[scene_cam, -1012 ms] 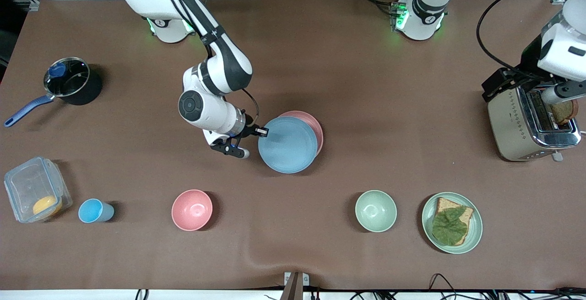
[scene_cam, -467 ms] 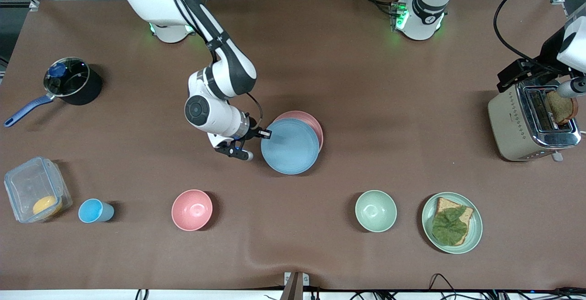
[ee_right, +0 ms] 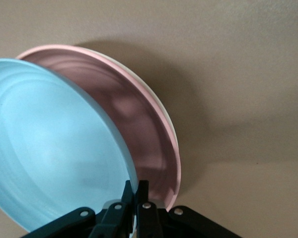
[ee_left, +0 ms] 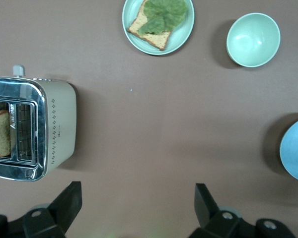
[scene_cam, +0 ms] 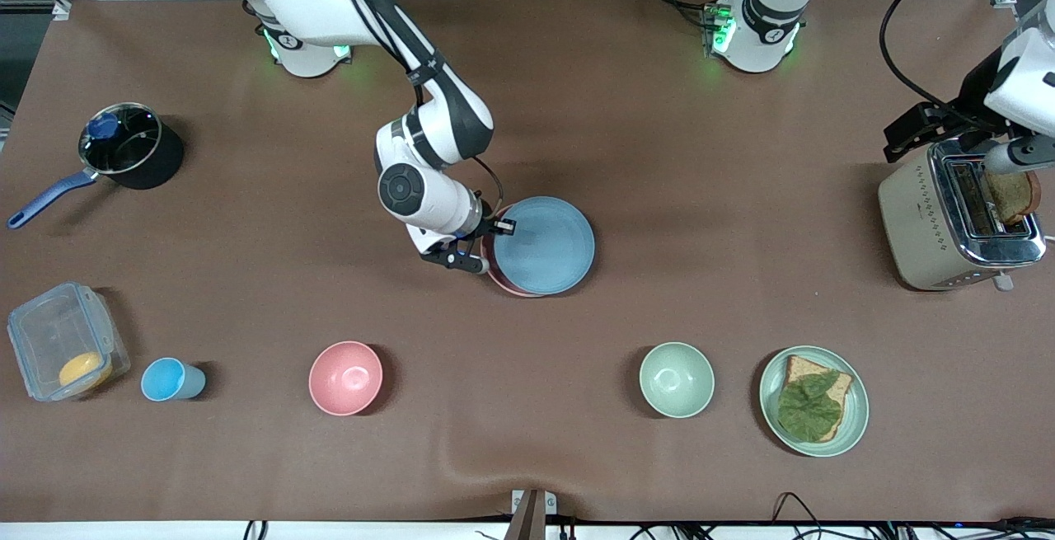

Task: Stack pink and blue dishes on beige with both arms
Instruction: 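Lower the blue plate onto the stack and open the right gripper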

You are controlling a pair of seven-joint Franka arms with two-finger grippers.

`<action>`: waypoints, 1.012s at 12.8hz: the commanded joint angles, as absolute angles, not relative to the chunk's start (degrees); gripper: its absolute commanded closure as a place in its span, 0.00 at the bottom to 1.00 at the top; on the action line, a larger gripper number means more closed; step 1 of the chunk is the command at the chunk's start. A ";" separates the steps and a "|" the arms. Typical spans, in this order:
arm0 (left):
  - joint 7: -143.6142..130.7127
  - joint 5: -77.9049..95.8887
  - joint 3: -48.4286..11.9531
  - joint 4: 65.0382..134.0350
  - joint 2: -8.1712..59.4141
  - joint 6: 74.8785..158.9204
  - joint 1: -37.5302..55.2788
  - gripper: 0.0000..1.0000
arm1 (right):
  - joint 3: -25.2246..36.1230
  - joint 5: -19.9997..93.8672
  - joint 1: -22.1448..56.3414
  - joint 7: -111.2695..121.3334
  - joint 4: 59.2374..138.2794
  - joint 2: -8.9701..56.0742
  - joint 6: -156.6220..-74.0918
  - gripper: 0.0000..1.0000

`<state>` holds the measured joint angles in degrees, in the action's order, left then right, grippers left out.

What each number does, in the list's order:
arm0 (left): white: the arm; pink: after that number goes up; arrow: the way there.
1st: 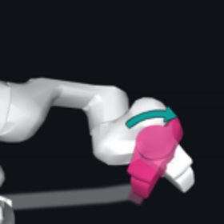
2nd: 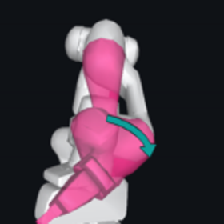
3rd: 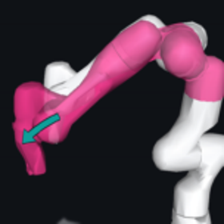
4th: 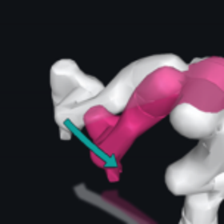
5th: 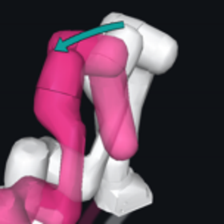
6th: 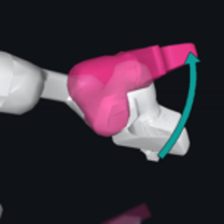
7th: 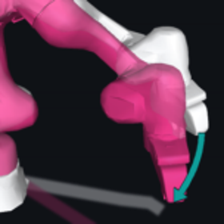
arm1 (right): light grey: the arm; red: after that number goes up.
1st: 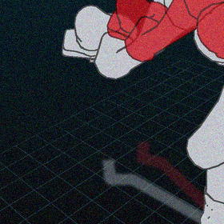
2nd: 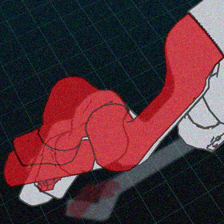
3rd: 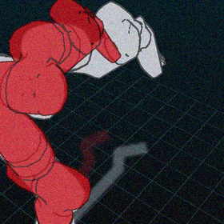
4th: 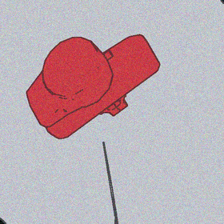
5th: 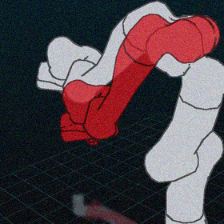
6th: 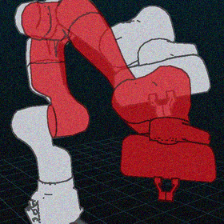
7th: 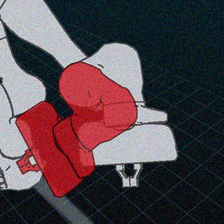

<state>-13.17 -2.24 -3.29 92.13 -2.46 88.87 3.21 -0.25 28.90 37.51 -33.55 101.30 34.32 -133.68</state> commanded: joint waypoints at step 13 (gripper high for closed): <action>-13.54 -2.55 -3.96 91.84 -1.32 90.18 3.16 0.00 | 16.42 21.81 36.12 -31.14 93.70 26.20 -105.24 0.00</action>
<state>-13.28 -2.24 -4.08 92.14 -1.36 89.86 3.14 14.10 24.39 36.59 -32.99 95.54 27.69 -110.28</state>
